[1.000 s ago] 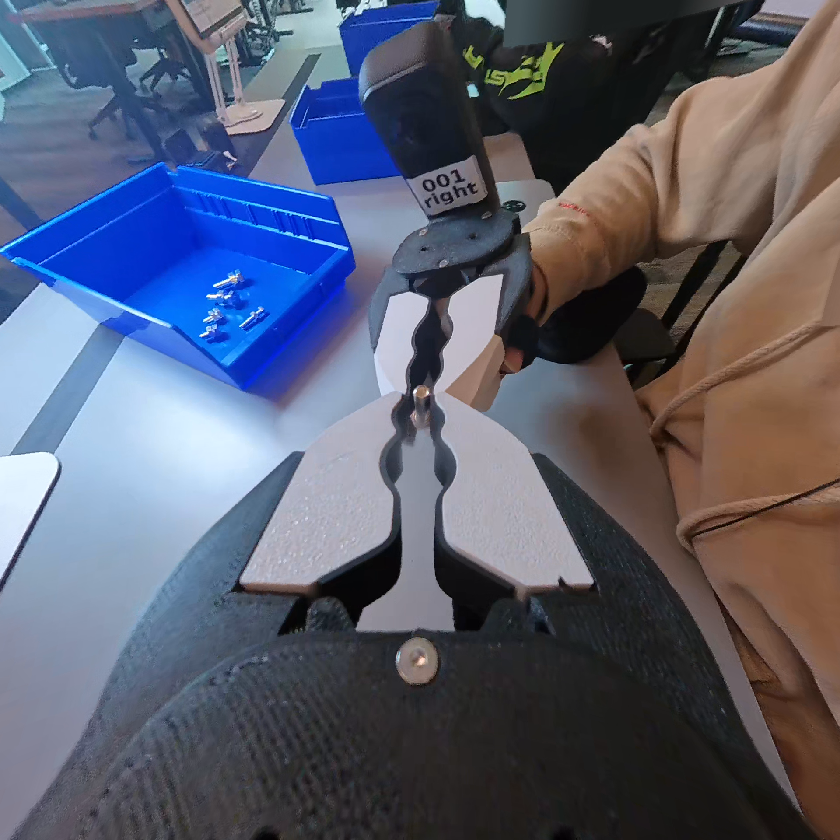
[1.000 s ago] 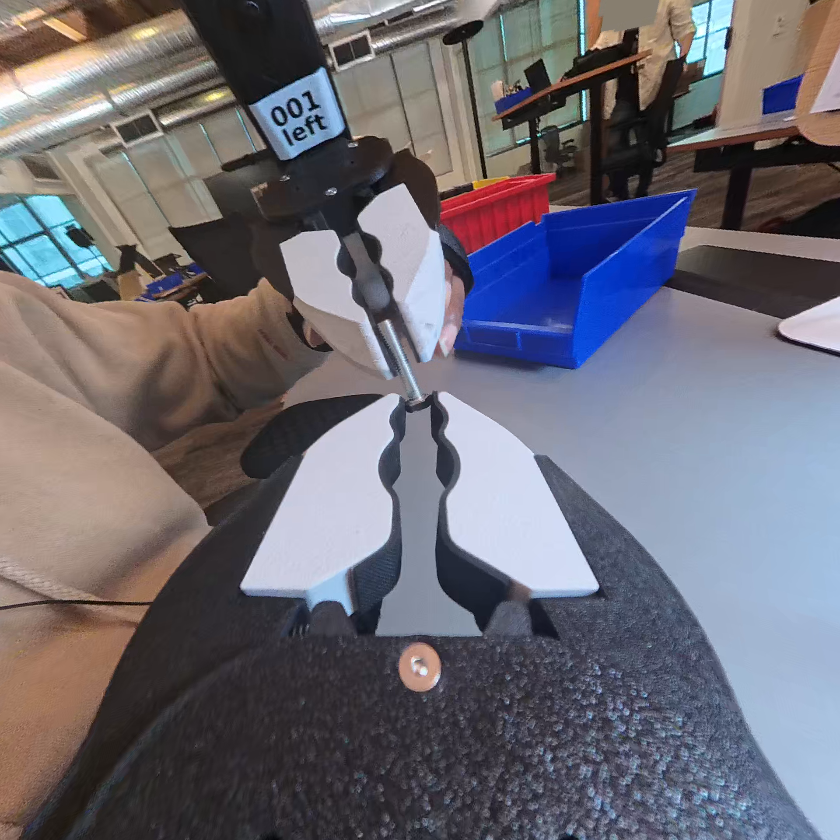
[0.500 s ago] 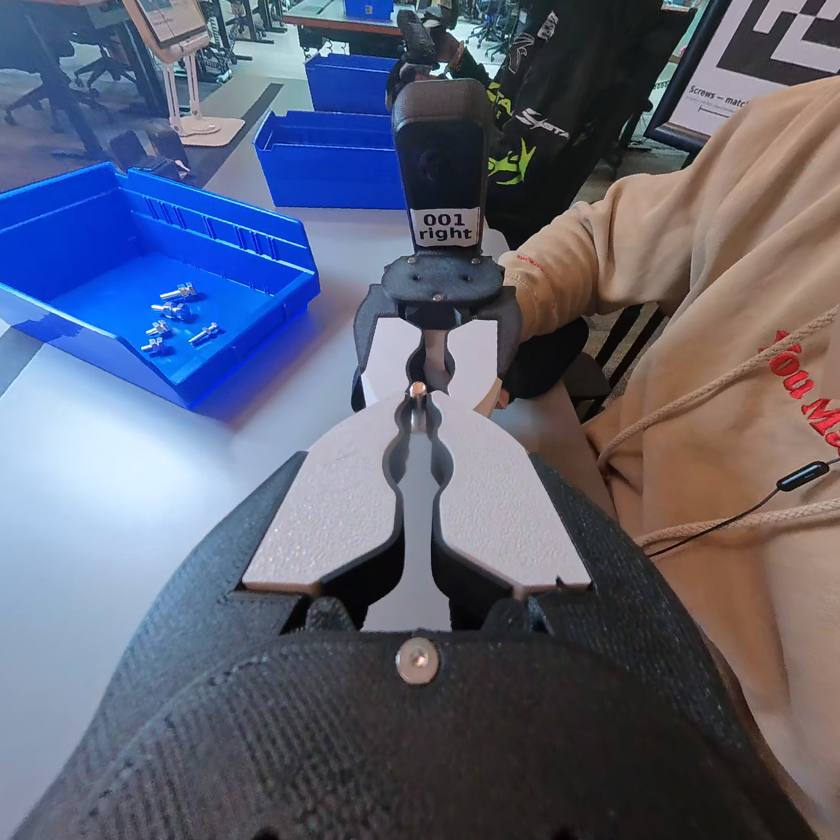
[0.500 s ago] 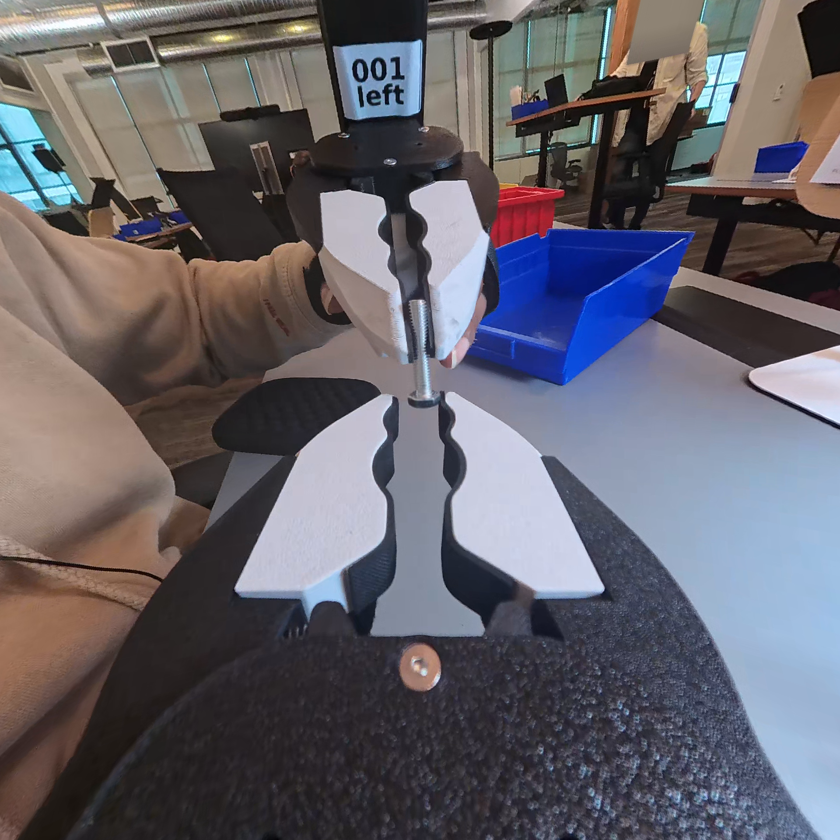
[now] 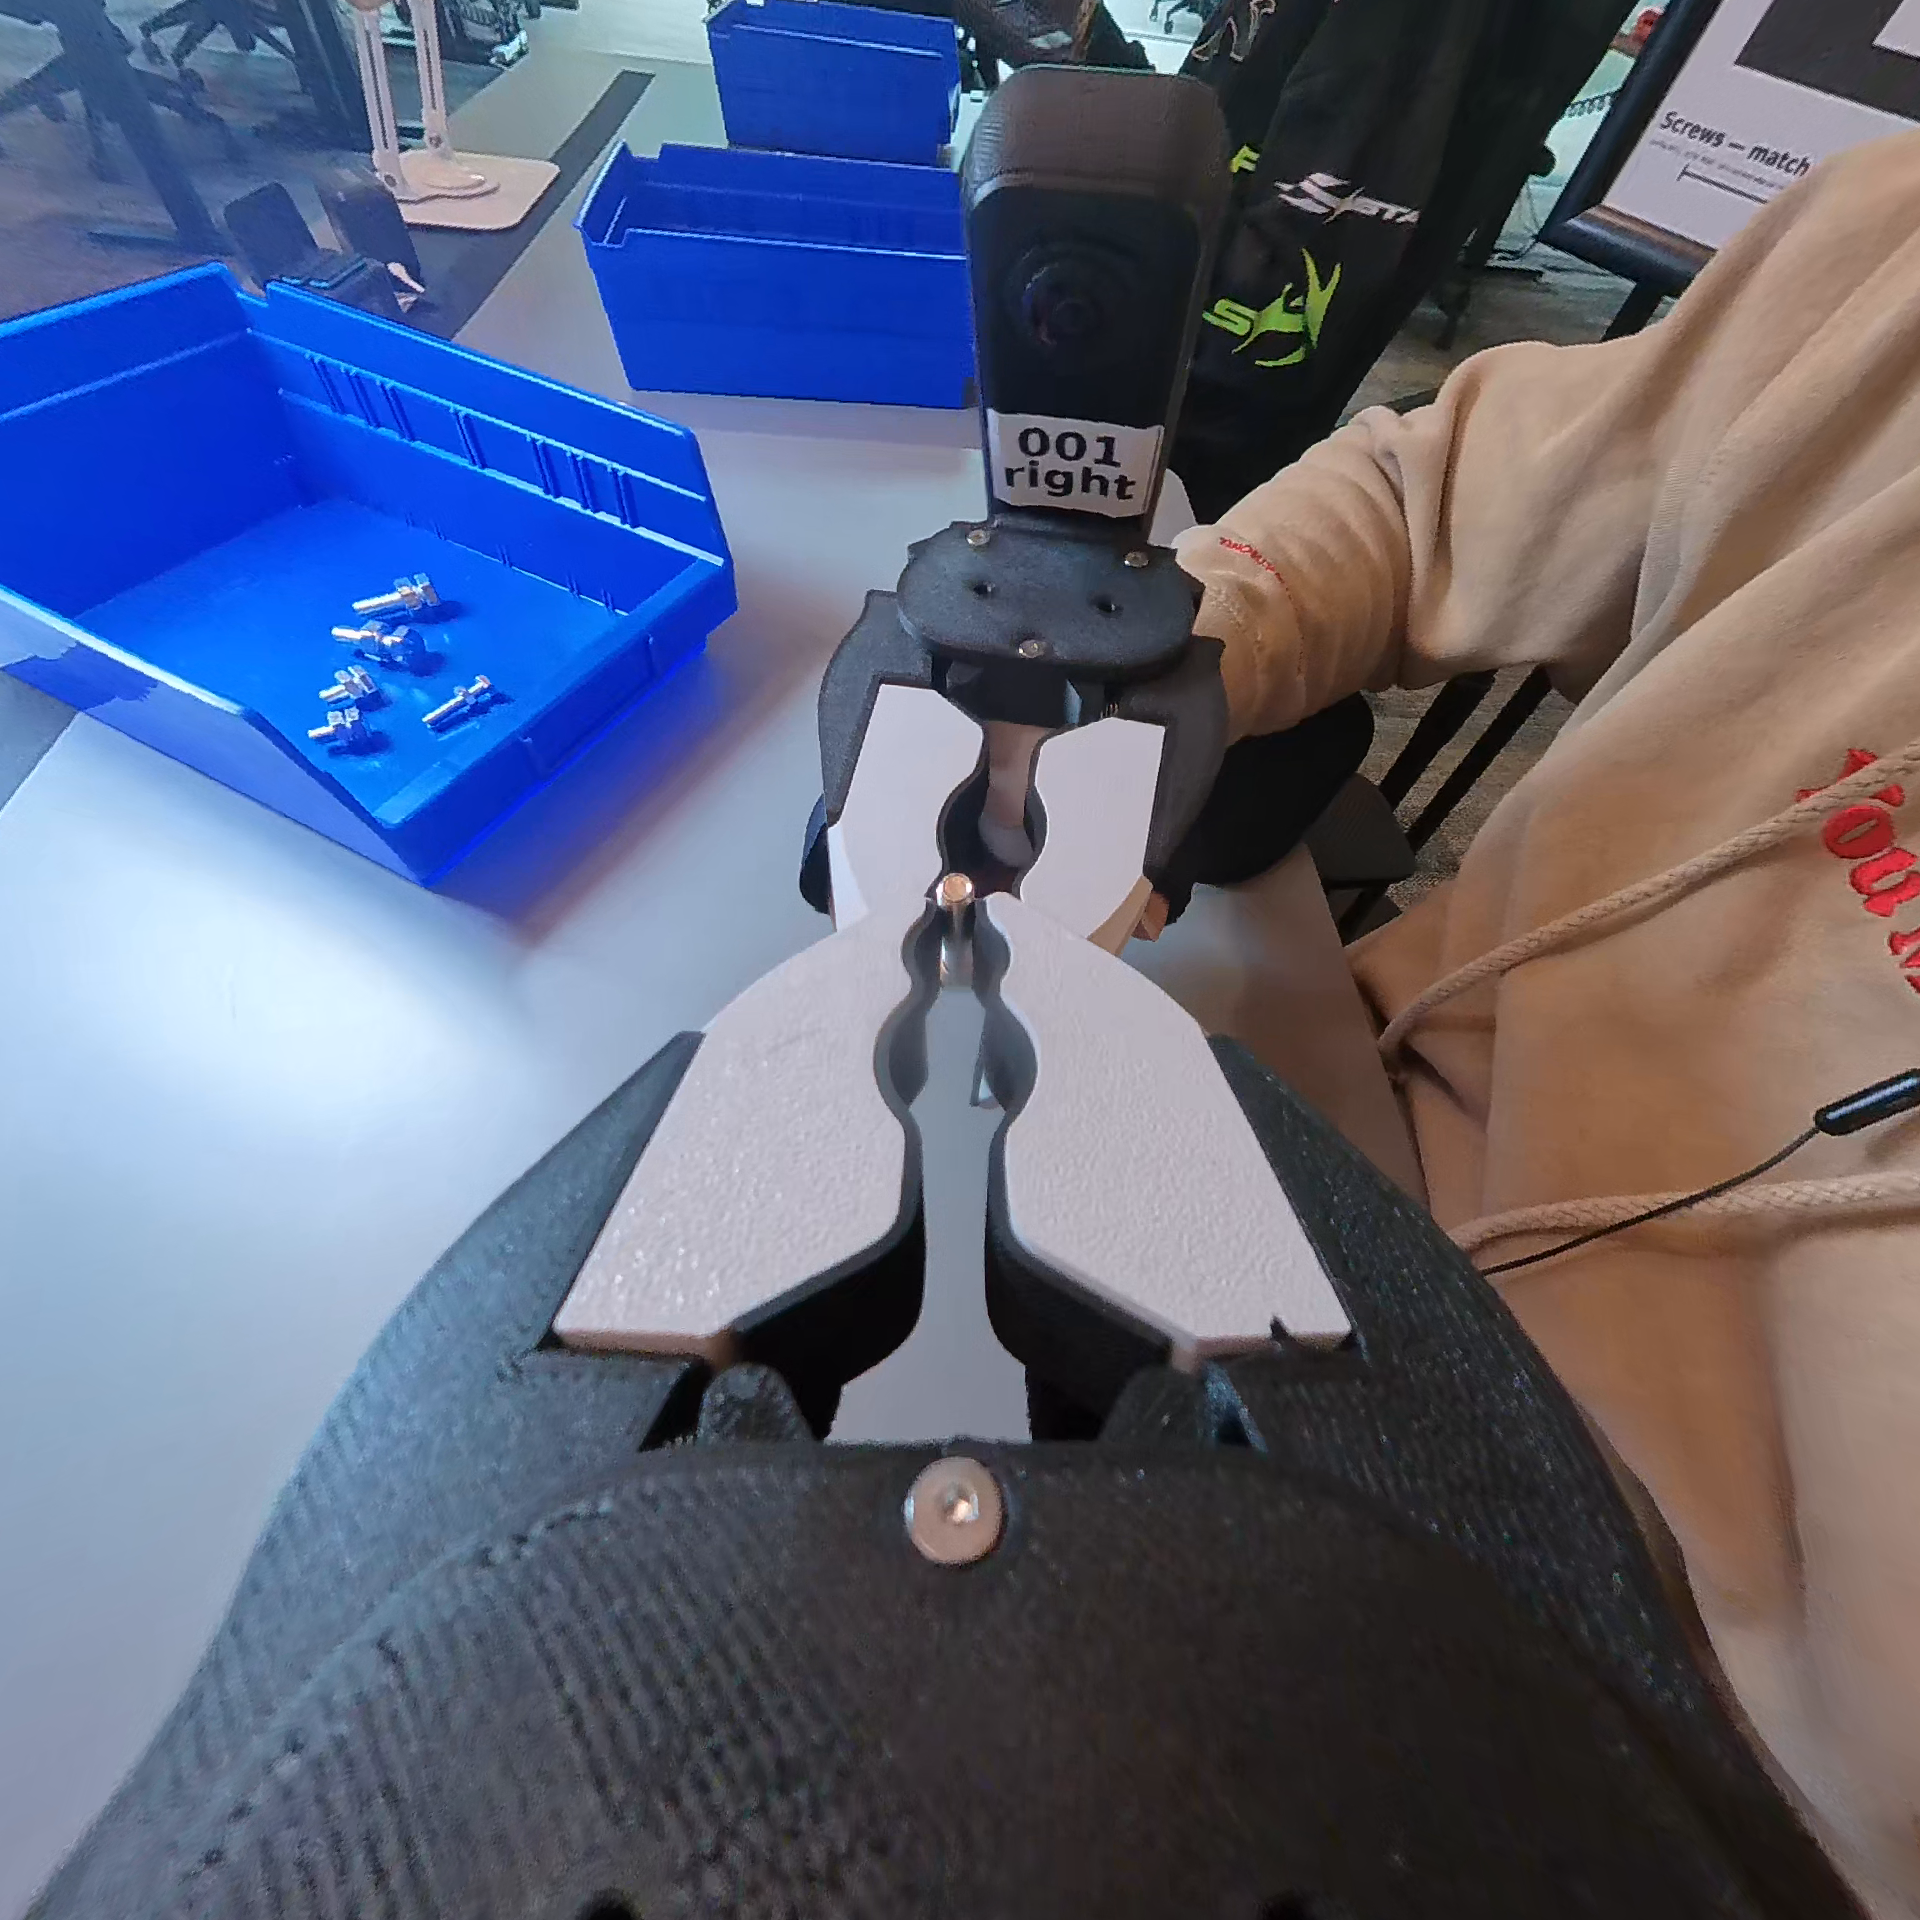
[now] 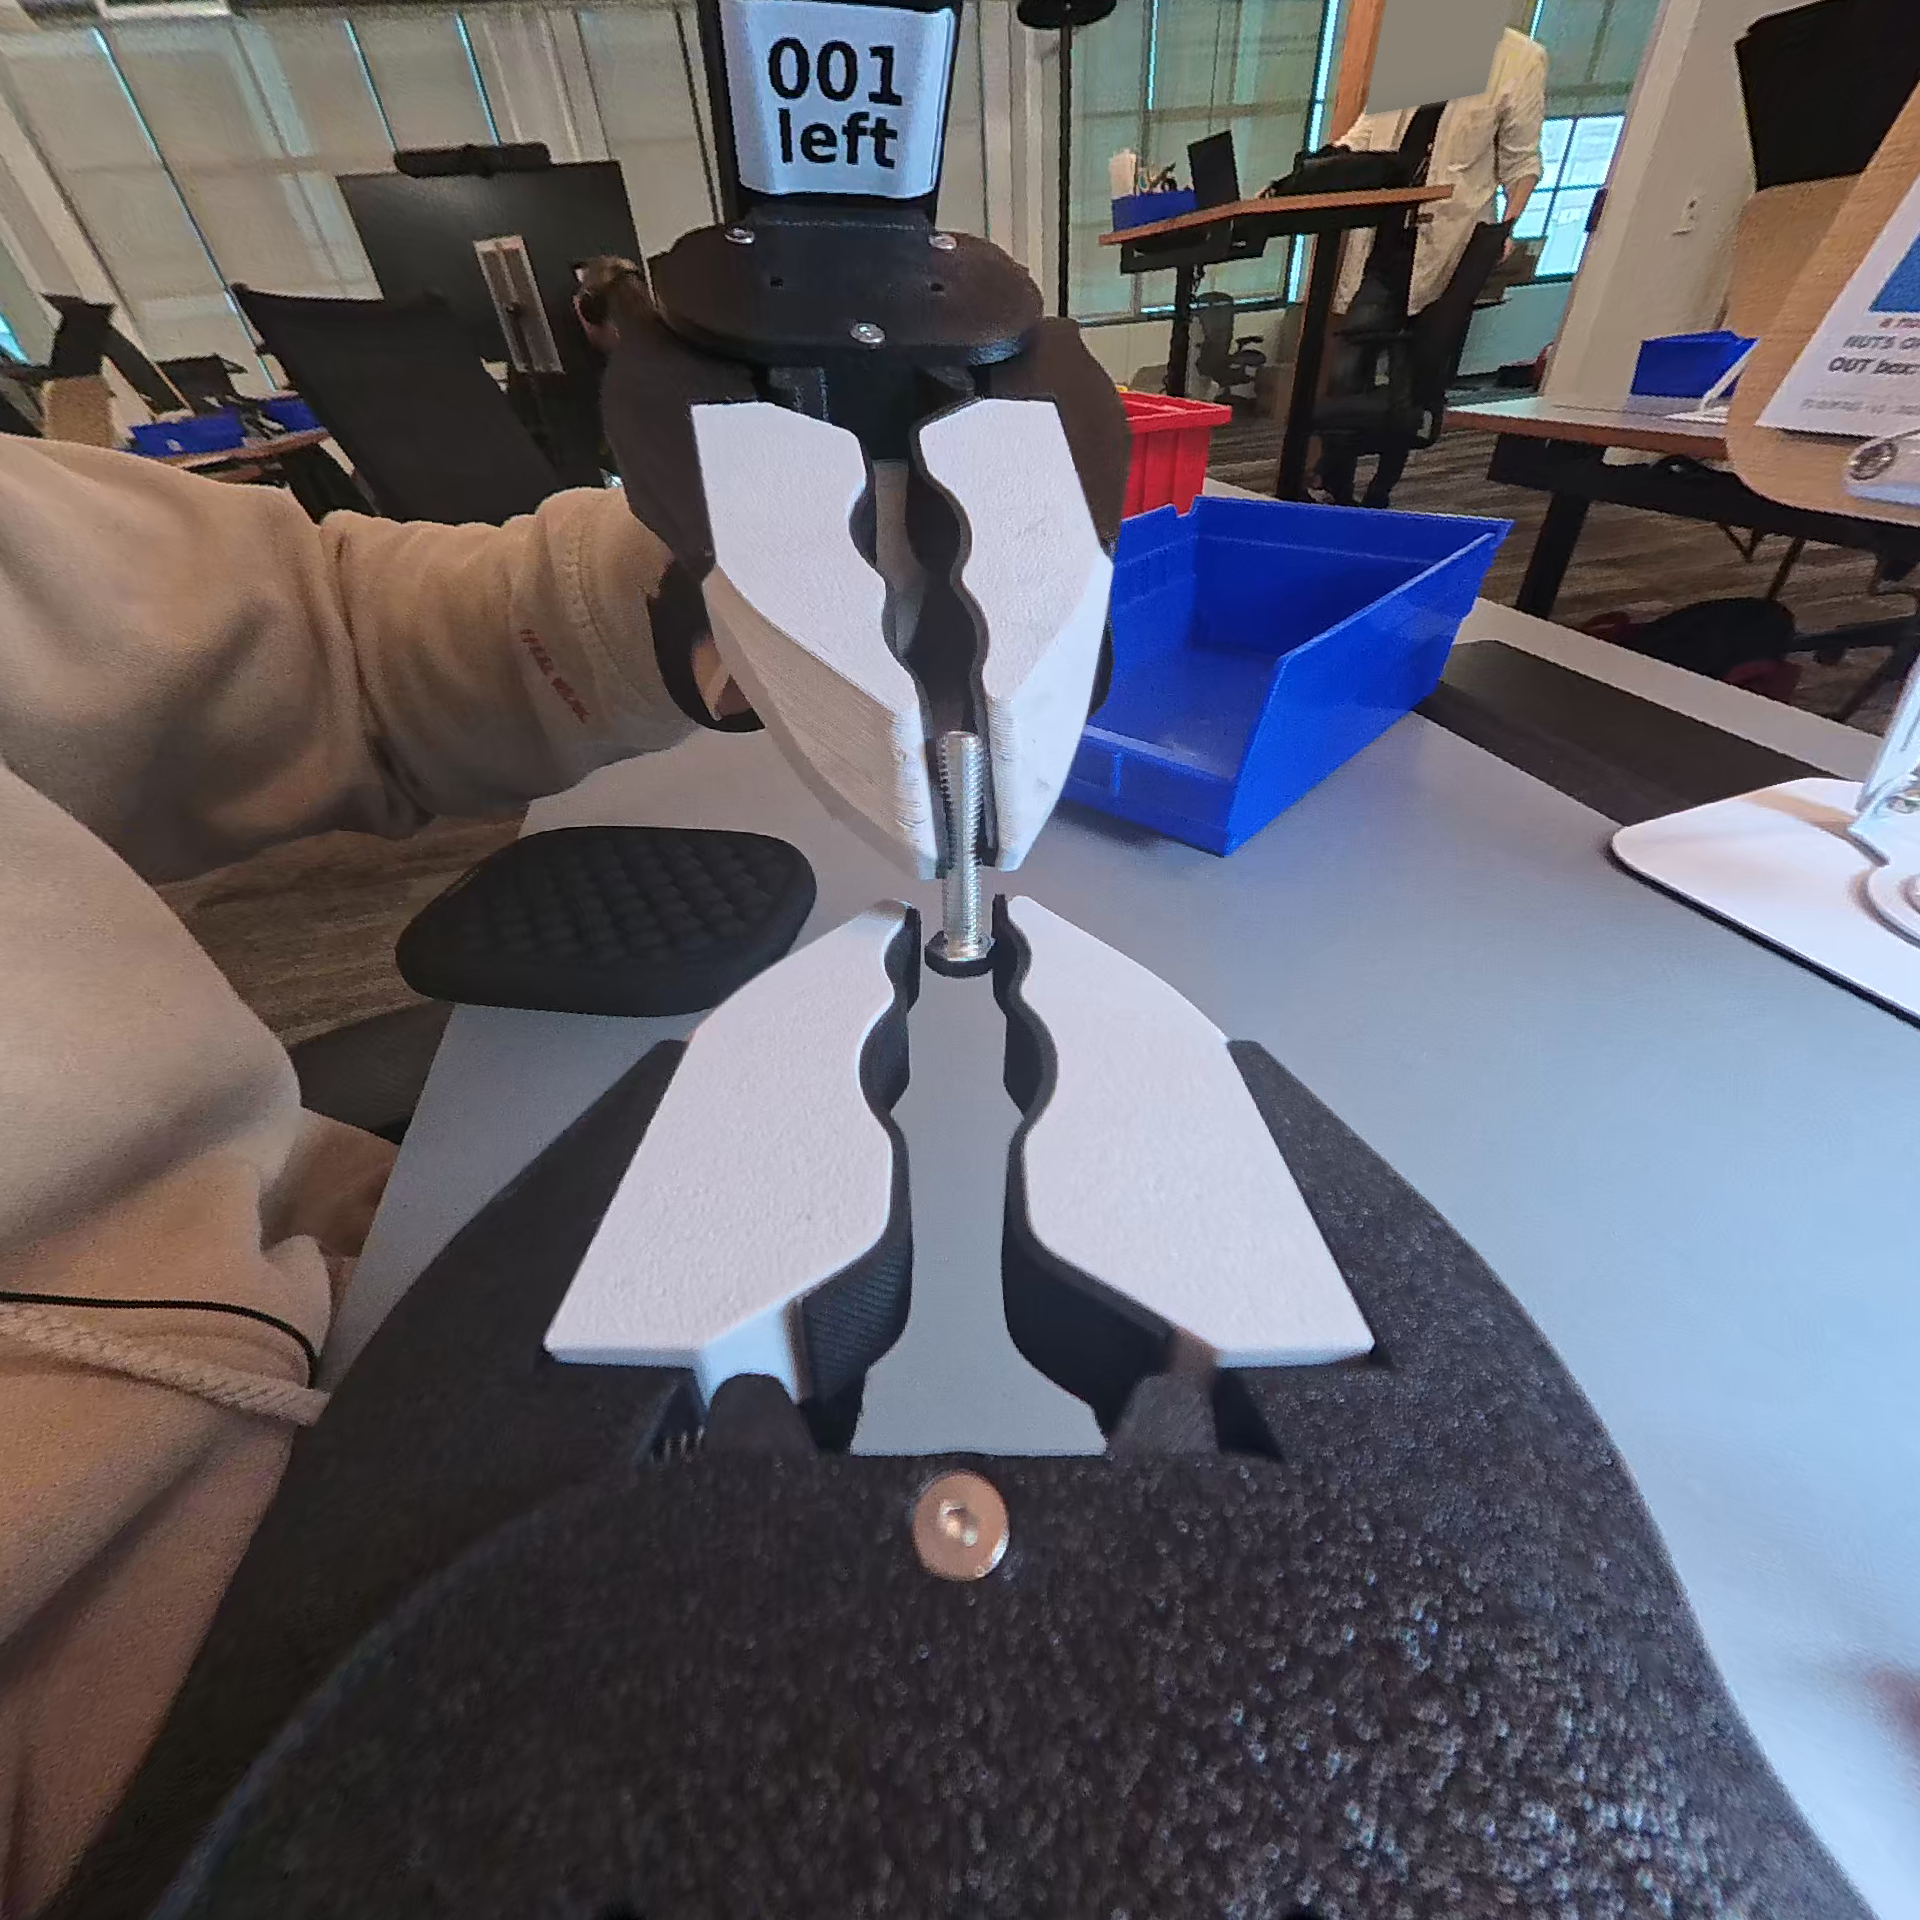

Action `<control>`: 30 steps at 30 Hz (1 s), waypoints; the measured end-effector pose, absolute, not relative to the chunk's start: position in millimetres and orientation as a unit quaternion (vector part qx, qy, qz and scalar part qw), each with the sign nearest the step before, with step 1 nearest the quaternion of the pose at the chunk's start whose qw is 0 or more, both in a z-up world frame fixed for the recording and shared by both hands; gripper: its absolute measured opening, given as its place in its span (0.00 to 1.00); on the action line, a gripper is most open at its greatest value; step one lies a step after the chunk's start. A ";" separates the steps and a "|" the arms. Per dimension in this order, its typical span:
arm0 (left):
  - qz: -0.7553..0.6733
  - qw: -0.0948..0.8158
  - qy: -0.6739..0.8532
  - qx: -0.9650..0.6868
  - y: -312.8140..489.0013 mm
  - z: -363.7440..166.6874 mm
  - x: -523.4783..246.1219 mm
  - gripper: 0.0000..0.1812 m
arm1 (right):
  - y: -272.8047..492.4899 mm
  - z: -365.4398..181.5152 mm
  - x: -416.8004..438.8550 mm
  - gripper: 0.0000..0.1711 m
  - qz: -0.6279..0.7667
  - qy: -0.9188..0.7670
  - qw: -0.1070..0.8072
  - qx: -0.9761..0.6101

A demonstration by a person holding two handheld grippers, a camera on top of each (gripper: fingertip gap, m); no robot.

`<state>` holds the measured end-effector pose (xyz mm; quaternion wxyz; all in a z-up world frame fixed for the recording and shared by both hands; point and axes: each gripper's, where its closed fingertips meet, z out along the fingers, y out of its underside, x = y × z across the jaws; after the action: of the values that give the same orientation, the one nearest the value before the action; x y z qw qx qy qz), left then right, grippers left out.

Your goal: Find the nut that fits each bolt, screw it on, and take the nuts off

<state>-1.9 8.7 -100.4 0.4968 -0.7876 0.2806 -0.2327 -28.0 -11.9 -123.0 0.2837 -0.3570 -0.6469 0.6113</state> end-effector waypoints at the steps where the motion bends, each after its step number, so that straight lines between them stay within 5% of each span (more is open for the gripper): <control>1: -0.229 0.497 0.276 -0.790 9.7 -101.0 -2.4 0.03 | -10.6 -123.7 -28.8 0.07 0.608 -0.647 0.287 -0.360; 28: -0.206 0.517 0.218 -0.801 20.6 -104.2 -12.7 0.03 | 4.0 -129.6 -38.7 0.06 0.566 -0.640 0.334 -0.398; 30: -0.199 0.526 0.212 -0.799 20.8 -100.8 -17.9 0.11 | 5.0 -129.6 -38.6 0.06 0.567 -0.639 0.332 -0.400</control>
<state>-17.9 20.8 -100.8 0.5258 -0.7994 0.2125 -0.1985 -38.6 5.0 -129.6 0.3320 -0.4000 -0.6394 0.5665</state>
